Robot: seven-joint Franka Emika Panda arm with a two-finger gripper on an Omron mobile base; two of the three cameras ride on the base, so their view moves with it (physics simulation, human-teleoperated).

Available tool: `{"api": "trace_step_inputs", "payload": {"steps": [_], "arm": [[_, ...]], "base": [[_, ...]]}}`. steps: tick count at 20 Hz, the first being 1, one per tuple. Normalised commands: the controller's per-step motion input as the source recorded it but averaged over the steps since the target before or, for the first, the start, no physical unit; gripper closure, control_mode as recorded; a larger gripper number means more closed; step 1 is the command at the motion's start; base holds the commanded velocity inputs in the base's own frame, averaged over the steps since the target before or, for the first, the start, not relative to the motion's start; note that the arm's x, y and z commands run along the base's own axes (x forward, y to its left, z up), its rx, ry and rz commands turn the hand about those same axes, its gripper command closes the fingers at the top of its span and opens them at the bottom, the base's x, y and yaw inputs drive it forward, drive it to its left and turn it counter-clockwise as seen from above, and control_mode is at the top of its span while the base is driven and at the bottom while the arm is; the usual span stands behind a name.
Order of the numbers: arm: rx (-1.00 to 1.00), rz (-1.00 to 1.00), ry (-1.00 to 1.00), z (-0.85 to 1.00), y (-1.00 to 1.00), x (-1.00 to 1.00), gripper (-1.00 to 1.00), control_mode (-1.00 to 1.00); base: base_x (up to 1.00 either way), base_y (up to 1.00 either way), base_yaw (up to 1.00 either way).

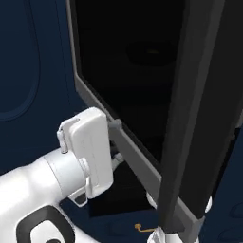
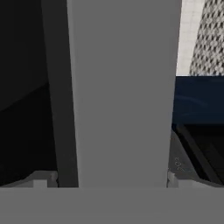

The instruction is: Pick the lemon from the sink and place it in the bowl. Then pick the bowl and place it in the microwave. Then close the microwave door and press the start button.

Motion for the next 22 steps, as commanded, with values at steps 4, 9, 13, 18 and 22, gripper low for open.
{"api": "trace_step_inputs", "payload": {"steps": [4, 9, 13, 18, 22], "arm": [[0.22, 0.39, -0.06, 0.12, -0.73, -0.19, -1.00, -1.00], [0.23, 0.40, -0.01, 0.10, -0.73, -0.02, -1.00, -1.00], [0.21, 0.38, 0.00, 0.14, -0.67, 0.00, -1.00, -1.00], [0.22, 0.37, 0.00, 0.12, -0.63, 0.00, -1.00, -1.00], [0.25, 0.32, 0.00, 0.18, -0.56, 0.00, -1.00, -1.00]], "base": [[0.00, 0.00, 0.00], [0.00, 0.00, 0.00], [0.00, 0.00, 0.00], [0.00, 0.00, 0.00], [0.00, 0.00, 0.00]]}}
